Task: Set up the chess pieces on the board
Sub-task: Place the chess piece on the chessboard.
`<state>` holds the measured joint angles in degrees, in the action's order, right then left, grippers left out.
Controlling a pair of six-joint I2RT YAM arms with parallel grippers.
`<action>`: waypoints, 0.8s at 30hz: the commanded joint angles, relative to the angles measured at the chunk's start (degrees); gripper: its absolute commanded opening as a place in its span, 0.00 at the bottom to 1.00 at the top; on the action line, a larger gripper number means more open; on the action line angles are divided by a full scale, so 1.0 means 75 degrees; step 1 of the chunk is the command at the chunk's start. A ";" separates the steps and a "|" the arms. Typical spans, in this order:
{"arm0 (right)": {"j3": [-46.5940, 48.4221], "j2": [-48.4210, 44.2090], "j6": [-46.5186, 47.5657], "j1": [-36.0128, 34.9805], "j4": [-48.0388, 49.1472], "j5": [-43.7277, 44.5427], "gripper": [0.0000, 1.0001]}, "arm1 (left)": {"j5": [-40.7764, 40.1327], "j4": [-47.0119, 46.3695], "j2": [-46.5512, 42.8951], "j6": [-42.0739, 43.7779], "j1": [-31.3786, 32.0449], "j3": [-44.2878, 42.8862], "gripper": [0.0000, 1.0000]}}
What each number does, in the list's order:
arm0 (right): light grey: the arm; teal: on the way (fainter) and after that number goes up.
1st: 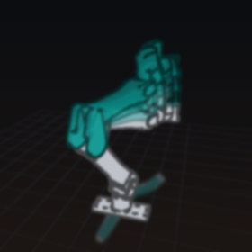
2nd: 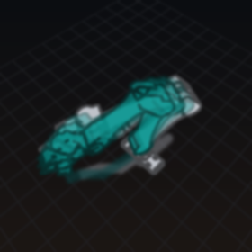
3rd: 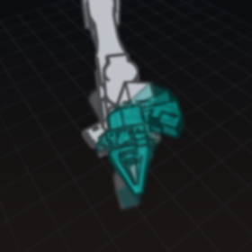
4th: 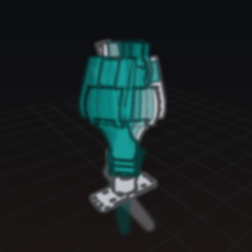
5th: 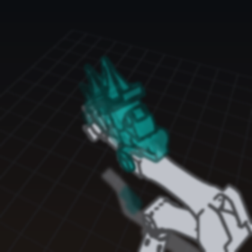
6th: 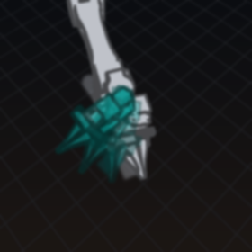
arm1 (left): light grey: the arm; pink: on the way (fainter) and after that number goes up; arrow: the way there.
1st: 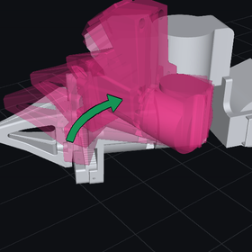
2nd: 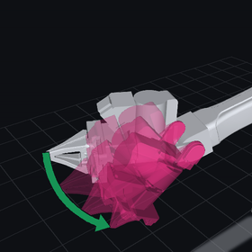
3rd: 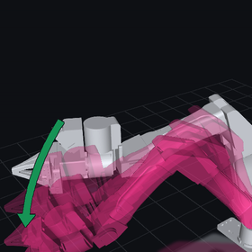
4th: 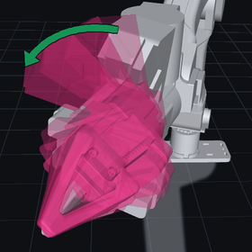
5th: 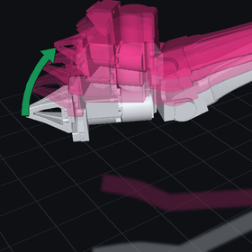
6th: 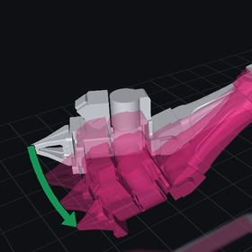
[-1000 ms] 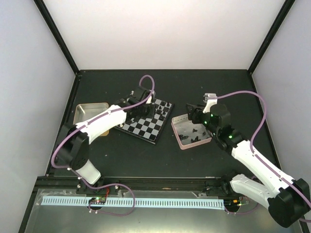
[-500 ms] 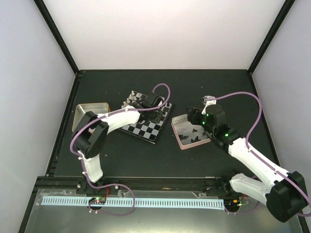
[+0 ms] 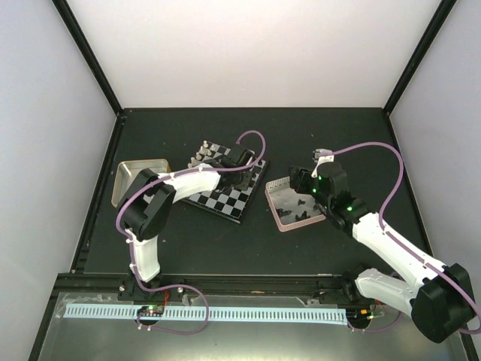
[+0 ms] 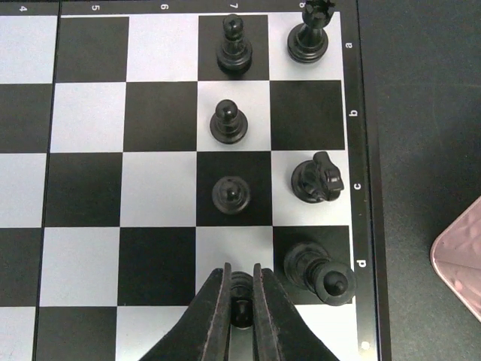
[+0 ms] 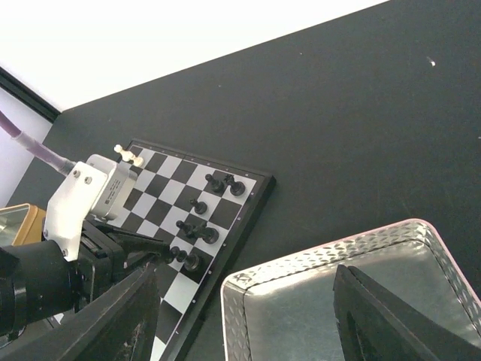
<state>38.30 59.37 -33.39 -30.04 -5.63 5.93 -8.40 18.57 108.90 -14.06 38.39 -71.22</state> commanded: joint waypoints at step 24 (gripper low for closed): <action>0.0069 0.0075 -0.0002 -0.0004 -0.0027 0.0146 0.64 | 0.0131 0.0040 0.0097 -0.0273 -0.0229 -0.0429 0.27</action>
<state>38.30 59.86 -33.36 -30.04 -6.04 6.00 -7.62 17.78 111.55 -15.27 37.19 -72.42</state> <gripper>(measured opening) 0.640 0.263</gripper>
